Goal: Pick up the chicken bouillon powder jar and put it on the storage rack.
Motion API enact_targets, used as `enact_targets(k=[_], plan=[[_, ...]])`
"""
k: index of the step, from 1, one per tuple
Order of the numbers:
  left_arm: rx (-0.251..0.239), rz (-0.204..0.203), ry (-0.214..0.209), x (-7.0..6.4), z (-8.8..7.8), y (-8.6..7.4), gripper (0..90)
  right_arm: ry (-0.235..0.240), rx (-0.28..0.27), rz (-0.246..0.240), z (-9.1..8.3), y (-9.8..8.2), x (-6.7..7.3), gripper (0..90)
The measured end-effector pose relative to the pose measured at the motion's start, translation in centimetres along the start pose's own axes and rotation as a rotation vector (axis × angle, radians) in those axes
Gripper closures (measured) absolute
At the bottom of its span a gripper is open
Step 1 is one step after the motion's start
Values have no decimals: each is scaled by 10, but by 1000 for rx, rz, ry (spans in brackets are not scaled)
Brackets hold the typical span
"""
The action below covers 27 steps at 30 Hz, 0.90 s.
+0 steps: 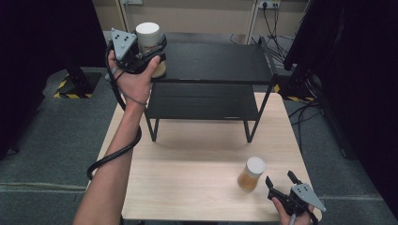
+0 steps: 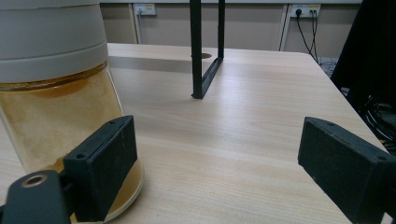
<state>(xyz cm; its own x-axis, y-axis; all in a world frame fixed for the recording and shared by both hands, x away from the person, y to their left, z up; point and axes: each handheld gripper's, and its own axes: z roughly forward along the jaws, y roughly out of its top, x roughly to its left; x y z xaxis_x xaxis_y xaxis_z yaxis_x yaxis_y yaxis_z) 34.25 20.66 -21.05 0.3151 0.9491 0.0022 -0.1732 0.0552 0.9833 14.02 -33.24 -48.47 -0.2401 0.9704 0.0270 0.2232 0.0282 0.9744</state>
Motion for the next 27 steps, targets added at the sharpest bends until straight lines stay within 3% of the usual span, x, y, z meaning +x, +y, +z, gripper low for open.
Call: enact_targets(k=[11, 19, 27], plan=[[-29, -7, -11, -8, -18, 1, 105, 0, 0, 7, 0, 0, 0, 118], [-46, -20, 12, -17, -41, -1, 113, 0, -6, 11, 0, -1, -1, 118], [-51, -39, -11, -15, -70, -15, 111, -1, -4, 10, 0, -1, 0, 118]])
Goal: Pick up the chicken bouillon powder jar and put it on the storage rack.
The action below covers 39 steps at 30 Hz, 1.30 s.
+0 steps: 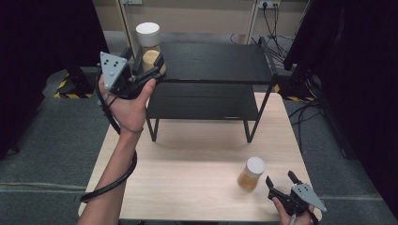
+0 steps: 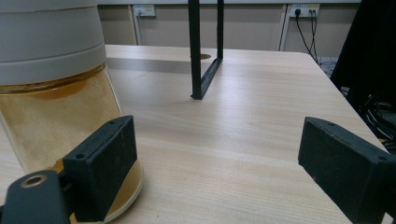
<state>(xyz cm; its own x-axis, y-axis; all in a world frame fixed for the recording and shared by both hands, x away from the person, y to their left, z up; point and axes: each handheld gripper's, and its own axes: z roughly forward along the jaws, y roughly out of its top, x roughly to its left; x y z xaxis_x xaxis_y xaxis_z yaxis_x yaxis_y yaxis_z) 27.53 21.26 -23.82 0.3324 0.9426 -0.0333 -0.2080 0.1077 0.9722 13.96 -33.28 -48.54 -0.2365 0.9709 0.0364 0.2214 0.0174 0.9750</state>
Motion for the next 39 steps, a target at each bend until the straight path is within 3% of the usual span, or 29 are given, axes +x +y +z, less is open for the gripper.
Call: enact_targets(k=[7, 36, 39], plan=[[-2, -4, -23, 3, -20, -13, 111, 1, 3, -2, 0, 1, 0, 118], [101, -7, -79, 8, -100, -117, 105, 0, 4, -13, 0, 1, 1, 117], [125, -29, -82, 8, -112, -134, 106, 0, 4, -13, 0, 1, 1, 117]])
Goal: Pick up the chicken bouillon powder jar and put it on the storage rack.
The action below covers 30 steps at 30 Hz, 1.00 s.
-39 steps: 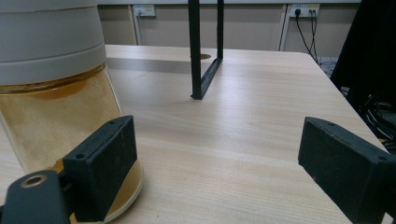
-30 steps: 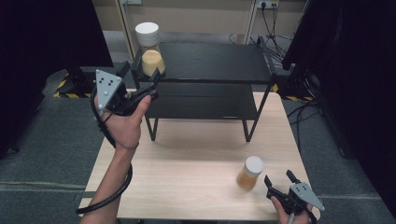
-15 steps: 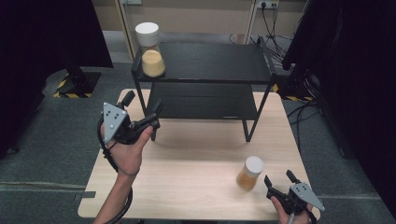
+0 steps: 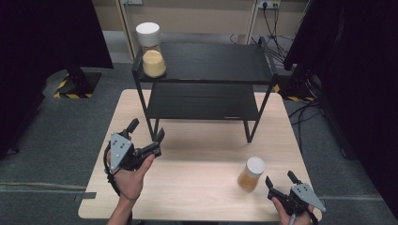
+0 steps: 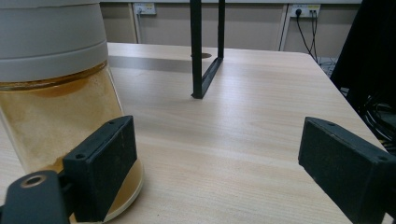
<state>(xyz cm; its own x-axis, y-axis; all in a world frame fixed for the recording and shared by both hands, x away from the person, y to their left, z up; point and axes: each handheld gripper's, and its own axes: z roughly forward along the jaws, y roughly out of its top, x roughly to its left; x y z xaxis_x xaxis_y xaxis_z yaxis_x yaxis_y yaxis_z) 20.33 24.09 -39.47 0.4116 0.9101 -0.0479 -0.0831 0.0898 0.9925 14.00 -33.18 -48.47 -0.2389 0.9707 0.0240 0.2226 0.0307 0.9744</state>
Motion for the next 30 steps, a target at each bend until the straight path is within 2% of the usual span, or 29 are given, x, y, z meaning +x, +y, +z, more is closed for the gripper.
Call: enact_targets(k=[2, 3, 4, 11, 18, 22, 25, 30], plan=[[8, -5, 6, -1, -5, -11, 107, 0, 0, 1, 0, 0, 0, 117], [8, -5, 6, -1, -5, -11, 107, 1, 0, 1, 0, 0, 0, 117], [27, -18, 9, -1, -9, -21, 107, 0, -1, 0, 0, 0, 0, 117], [83, -44, 24, 4, -21, -50, 105, -1, -1, -2, 0, 0, 0, 117], [147, -62, 24, 10, -27, -71, 99, 0, 0, -8, 0, 0, 1, 117], [165, -72, 22, 11, -30, -81, 95, 1, -4, -7, 0, -1, 1, 117], [202, -95, 24, 13, -32, -94, 89, 3, -2, -7, 0, 0, 0, 116], [202, -88, 21, 13, -31, -98, 84, 4, -4, -12, 0, -1, 1, 116]])
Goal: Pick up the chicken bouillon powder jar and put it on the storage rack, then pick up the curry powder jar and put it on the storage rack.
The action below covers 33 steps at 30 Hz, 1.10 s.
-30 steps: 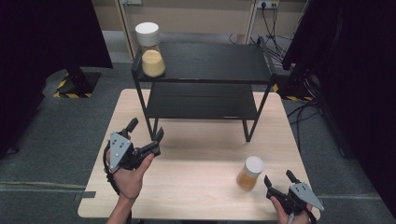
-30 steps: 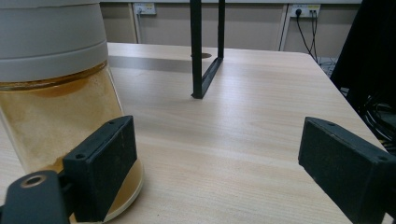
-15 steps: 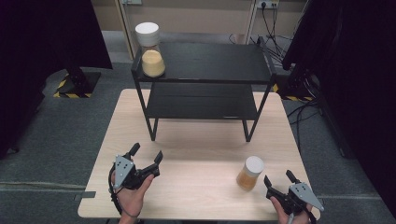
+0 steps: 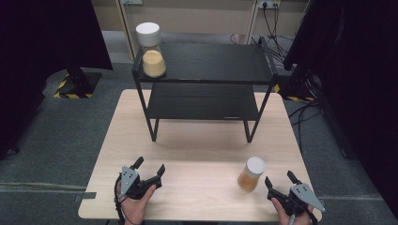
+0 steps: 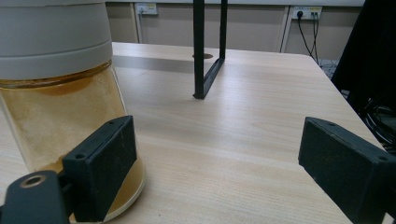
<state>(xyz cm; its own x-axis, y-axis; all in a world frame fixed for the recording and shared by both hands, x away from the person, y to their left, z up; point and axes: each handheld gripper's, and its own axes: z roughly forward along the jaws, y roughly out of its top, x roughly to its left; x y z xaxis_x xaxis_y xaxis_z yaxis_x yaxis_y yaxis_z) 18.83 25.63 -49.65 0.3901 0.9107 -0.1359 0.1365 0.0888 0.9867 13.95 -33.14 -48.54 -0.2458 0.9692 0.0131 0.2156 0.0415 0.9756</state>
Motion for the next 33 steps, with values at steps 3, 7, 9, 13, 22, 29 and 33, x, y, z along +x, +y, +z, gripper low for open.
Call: enact_targets(k=[3, 7, 9, 13, 22, 29, 33], plan=[[11, 9, 2, 1, 1, -1, 83, 2, 2, -1, 0, 0, 0, 115], [23, -1, 2, 3, 2, -3, 82, 1, 1, -5, 0, 0, 0, 116], [22, 2, -1, 3, 2, -3, 80, 2, 0, -6, 0, 0, 0, 115], [25, 8, -1, 2, 2, -3, 80, 2, 2, -14, 0, 0, 1, 115], [28, 5, -8, 4, 2, -2, 78, 3, -1, -13, 0, 0, 1, 112], [28, 2, -11, 4, 2, -2, 78, 19, -6, -4, -1, -1, -2, 96], [31, 6, -10, 4, 3, -2, 78, 29, -10, -2, -2, -2, -3, 93]])
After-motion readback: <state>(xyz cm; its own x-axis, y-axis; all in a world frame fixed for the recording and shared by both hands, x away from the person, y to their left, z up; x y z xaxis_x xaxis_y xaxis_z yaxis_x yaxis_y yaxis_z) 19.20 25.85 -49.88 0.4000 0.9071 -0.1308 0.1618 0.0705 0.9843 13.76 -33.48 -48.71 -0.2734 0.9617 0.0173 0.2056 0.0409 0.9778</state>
